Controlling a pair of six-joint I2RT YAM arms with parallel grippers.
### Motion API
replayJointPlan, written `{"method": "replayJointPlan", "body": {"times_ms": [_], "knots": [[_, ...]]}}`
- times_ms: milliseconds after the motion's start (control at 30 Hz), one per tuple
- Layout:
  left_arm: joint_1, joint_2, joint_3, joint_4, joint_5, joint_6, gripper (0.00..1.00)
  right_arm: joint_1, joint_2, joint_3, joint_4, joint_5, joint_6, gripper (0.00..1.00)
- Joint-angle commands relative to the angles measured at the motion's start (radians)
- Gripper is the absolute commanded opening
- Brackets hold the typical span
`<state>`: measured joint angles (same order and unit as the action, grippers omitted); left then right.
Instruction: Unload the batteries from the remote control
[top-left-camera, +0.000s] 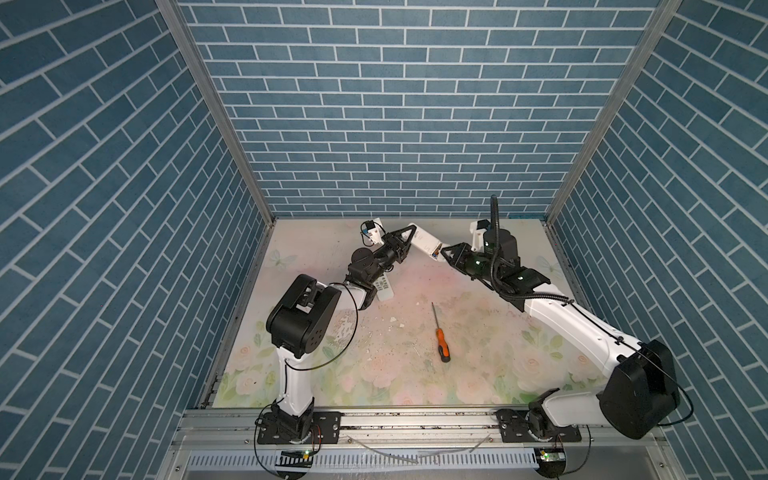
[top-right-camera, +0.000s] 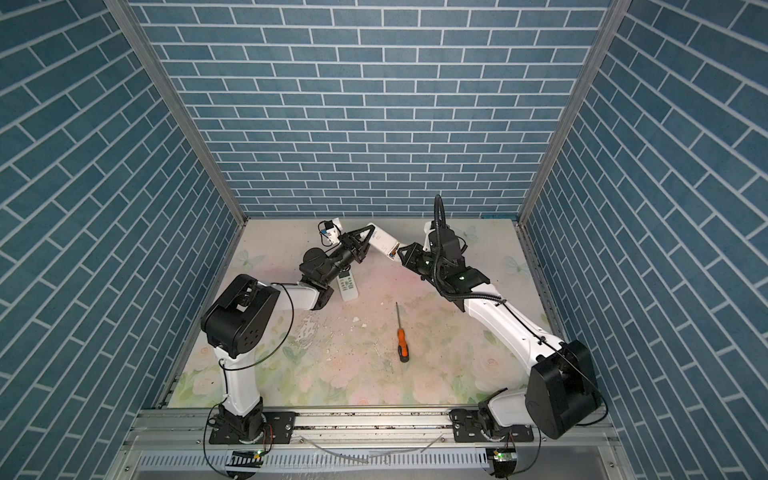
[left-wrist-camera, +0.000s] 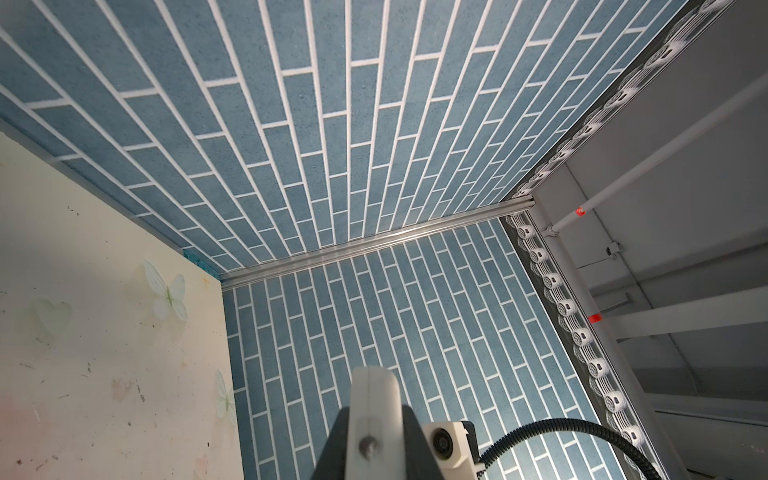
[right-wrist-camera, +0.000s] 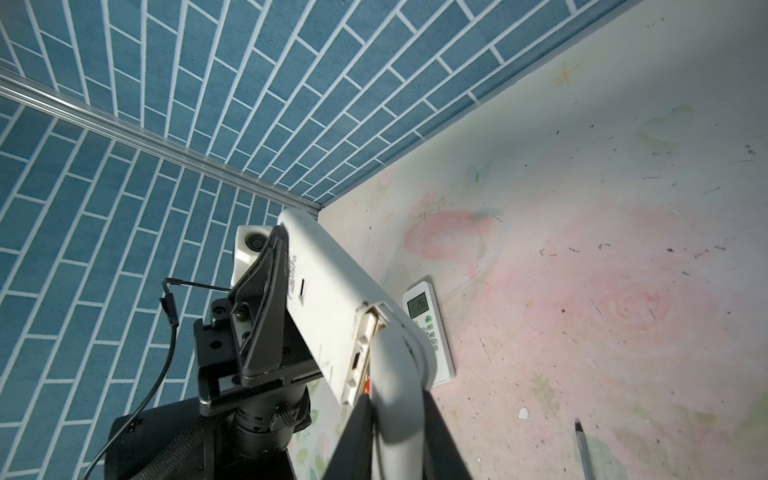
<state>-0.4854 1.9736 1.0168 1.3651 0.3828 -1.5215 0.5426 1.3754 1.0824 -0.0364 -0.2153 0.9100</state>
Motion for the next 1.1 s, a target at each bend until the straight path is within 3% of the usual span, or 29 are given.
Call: {"method": "replayJointPlan", "body": {"times_ms": [0, 200, 600, 867, 1067], "knots": [[-0.001, 0.018, 0.029, 0.04, 0.02, 0.014, 0.0, -0.003, -0.031, -0.005, 0.029, -0.012, -0.01, 0.17], [0.001, 0.019, 0.026, 0.04, 0.018, 0.016, 0.0, -0.003, -0.037, -0.009, 0.054, -0.035, -0.01, 0.08], [0.013, -0.004, -0.026, 0.035, -0.004, 0.04, 0.0, -0.025, -0.142, -0.008, -0.006, -0.056, -0.043, 0.01], [0.0, -0.156, -0.262, -0.042, -0.114, 0.139, 0.0, -0.114, -0.198, 0.002, -0.33, 0.067, -0.23, 0.0], [-0.1, -0.352, -0.518, -0.133, -0.331, 0.254, 0.0, -0.176, -0.151, -0.046, -0.391, 0.116, -0.301, 0.0]]}}
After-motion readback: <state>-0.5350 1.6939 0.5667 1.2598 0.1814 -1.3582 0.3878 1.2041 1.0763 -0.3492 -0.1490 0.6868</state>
